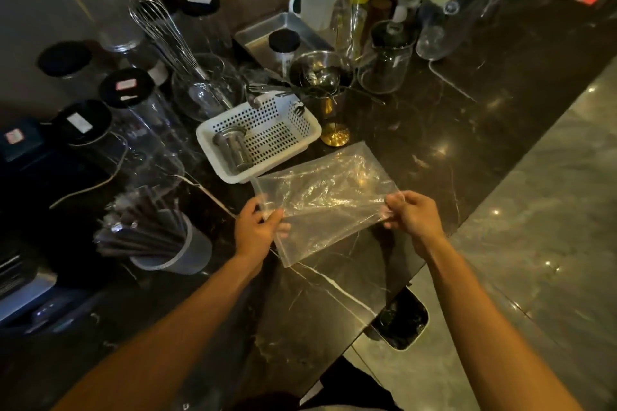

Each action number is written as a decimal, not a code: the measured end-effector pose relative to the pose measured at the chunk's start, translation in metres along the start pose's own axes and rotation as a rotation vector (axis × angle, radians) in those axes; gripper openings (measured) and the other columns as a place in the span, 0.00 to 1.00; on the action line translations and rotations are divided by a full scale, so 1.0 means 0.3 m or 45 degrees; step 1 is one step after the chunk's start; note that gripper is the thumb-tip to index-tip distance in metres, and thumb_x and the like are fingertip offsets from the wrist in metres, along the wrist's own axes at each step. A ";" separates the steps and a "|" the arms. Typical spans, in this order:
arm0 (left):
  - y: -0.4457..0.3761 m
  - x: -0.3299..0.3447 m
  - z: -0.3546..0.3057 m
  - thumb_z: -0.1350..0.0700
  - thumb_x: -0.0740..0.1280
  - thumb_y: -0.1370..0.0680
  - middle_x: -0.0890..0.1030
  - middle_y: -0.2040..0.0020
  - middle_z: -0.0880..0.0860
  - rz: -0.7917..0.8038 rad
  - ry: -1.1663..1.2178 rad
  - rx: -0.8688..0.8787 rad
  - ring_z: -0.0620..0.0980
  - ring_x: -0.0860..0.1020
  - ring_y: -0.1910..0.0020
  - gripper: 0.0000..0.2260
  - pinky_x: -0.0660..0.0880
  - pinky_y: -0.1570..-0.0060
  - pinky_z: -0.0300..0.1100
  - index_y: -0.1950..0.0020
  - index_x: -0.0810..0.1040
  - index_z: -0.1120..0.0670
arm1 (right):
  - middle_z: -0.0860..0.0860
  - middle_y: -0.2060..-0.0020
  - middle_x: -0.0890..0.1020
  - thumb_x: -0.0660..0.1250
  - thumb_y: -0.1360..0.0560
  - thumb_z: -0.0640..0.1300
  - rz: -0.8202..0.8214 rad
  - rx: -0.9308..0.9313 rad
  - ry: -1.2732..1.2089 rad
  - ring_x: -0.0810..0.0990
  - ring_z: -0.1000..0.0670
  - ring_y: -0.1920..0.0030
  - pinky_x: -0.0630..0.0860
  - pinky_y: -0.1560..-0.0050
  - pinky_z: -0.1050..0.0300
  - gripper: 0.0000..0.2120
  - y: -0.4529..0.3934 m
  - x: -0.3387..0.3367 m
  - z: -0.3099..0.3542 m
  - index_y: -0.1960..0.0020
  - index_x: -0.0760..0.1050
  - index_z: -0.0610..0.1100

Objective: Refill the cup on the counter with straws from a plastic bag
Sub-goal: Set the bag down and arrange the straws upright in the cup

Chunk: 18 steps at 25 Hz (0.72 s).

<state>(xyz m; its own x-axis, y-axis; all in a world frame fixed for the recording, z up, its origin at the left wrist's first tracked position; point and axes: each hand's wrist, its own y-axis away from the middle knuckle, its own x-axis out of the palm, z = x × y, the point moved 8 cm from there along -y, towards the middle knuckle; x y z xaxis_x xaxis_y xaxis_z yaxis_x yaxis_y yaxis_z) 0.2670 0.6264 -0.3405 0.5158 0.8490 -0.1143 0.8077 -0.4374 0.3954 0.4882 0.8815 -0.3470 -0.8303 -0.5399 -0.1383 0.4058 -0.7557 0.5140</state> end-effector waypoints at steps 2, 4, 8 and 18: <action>-0.017 0.002 0.042 0.64 0.71 0.20 0.85 0.47 0.59 -0.004 0.008 -0.069 0.48 0.87 0.58 0.18 0.83 0.62 0.39 0.31 0.74 0.60 | 0.40 0.57 0.82 0.68 0.18 0.37 -0.003 0.030 0.061 0.82 0.47 0.62 0.83 0.70 0.63 0.08 -0.026 0.012 -0.029 0.44 0.80 0.31; -0.029 0.007 0.074 0.62 0.72 0.21 0.84 0.42 0.58 0.016 -0.021 -0.126 0.52 0.85 0.48 0.20 0.83 0.56 0.40 0.30 0.74 0.57 | 0.38 0.54 0.84 0.69 0.18 0.38 -0.006 0.042 0.101 0.84 0.46 0.59 0.84 0.67 0.61 0.08 -0.054 0.019 -0.051 0.44 0.80 0.32; -0.037 -0.003 0.076 0.60 0.73 0.22 0.86 0.44 0.53 0.056 -0.184 -0.112 0.52 0.85 0.46 0.17 0.83 0.44 0.51 0.33 0.78 0.54 | 0.37 0.48 0.86 0.71 0.19 0.42 -0.036 0.054 0.361 0.86 0.41 0.51 0.86 0.52 0.46 0.06 -0.091 0.027 -0.071 0.48 0.80 0.39; 0.049 -0.078 0.022 0.60 0.74 0.22 0.76 0.32 0.52 0.165 -0.120 -0.170 0.49 0.78 0.37 0.27 0.76 0.41 0.37 0.25 0.70 0.58 | 0.38 0.29 0.75 0.71 0.20 0.54 0.022 -0.402 1.183 0.76 0.37 0.31 0.75 0.32 0.36 0.29 0.007 0.290 0.166 0.25 0.70 0.40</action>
<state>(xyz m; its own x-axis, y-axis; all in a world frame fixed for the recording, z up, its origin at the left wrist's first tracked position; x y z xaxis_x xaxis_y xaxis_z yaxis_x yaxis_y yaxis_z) 0.2687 0.5982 -0.3380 0.6427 0.7538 -0.1367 0.6908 -0.4930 0.5289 0.3978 0.8514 -0.3159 -0.2472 -0.5267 -0.8133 0.6108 -0.7363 0.2912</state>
